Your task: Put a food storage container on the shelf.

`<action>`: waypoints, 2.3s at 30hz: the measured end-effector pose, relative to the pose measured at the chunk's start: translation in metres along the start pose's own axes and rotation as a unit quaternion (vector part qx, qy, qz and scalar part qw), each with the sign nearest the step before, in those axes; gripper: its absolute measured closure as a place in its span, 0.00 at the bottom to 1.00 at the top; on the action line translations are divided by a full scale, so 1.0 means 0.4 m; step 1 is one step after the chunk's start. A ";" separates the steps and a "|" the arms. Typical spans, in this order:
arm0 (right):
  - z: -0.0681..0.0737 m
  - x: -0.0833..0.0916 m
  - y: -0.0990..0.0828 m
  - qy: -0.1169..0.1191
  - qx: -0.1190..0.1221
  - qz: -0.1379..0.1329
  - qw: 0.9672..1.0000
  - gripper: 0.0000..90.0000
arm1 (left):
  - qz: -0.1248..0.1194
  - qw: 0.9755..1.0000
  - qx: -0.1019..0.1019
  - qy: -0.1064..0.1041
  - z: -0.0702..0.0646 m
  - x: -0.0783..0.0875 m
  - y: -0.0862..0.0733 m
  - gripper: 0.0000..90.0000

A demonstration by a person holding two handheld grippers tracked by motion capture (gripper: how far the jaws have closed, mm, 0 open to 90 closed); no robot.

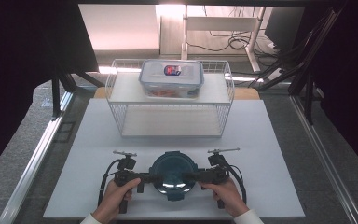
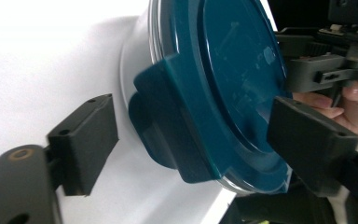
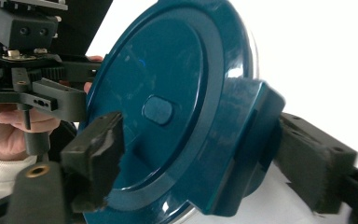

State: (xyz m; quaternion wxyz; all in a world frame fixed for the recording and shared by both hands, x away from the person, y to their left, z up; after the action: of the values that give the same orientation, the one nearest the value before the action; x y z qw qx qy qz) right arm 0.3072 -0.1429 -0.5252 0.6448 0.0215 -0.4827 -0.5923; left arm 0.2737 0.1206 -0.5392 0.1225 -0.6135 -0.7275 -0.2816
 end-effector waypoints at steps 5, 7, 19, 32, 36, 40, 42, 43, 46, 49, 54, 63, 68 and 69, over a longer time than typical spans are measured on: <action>-0.010 0.006 0.000 0.011 -0.037 -0.003 0.999 0.31 | 0.007 1.000 0.010 -0.007 -0.004 -0.005 -0.004 0.29; -0.016 0.008 -0.001 0.019 -0.046 -0.006 0.999 0.34 | 0.004 1.000 0.023 -0.014 -0.001 -0.004 -0.003 0.31; 0.008 0.039 0.000 0.010 -0.041 -0.030 0.999 0.44 | -0.020 1.000 0.018 0.003 -0.034 0.024 -0.018 0.43; 0.040 0.055 0.012 0.003 0.011 -0.041 0.999 0.45 | -0.037 0.999 -0.011 0.011 -0.060 0.050 -0.017 0.45; 0.051 0.064 0.019 0.001 0.023 -0.049 0.999 0.45 | -0.041 0.999 -0.025 0.011 -0.073 0.060 -0.016 0.45; 0.060 0.073 0.026 -0.004 0.034 -0.056 0.998 0.45 | -0.045 0.998 -0.030 0.008 -0.081 0.065 -0.010 0.45; 0.063 0.078 0.031 -0.006 0.038 -0.059 0.997 0.45 | -0.047 0.998 -0.033 0.006 -0.086 0.066 -0.006 0.45; 0.064 0.080 0.034 -0.008 0.041 -0.060 0.997 0.45 | -0.049 0.998 -0.034 0.005 -0.088 0.067 -0.005 0.45; 0.069 0.086 0.042 -0.011 0.048 -0.065 0.997 0.45 | -0.051 0.998 -0.042 0.005 -0.097 0.074 0.002 0.45; 0.077 0.092 0.054 -0.012 0.055 -0.068 0.996 0.45 | -0.055 0.997 -0.048 0.005 -0.105 0.083 0.010 0.45; 0.090 0.103 0.080 -0.016 0.067 -0.077 0.995 0.45 | -0.061 0.997 -0.056 0.004 -0.124 0.100 0.030 0.45; 0.119 0.134 0.144 -0.021 0.086 -0.098 0.991 0.45 | -0.075 0.994 -0.076 0.006 -0.178 0.144 0.077 0.45; 0.137 0.160 0.185 -0.027 0.100 -0.109 0.989 0.45 | -0.083 0.993 -0.086 0.000 -0.210 0.165 0.106 0.45; 0.140 0.165 0.193 -0.030 0.103 -0.110 0.988 0.45 | -0.084 0.993 -0.088 -0.001 -0.216 0.169 0.111 0.45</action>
State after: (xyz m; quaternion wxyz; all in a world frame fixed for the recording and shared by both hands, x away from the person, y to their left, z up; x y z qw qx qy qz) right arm 0.3172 -0.1411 -0.4095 0.5551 0.1234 -0.5548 -0.6072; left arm 0.2875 0.1318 -0.4223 0.0436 -0.5586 -0.7491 -0.3534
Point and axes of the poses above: each handheld gripper's, and its own axes: x roughly backward along the jaws, y roughly out of its top, z roughly to its left, the point moved 3 cm from there along -x, roughly forward along the jaws, and after that the axes turned 11 degrees about x, right-handed, at the moved point
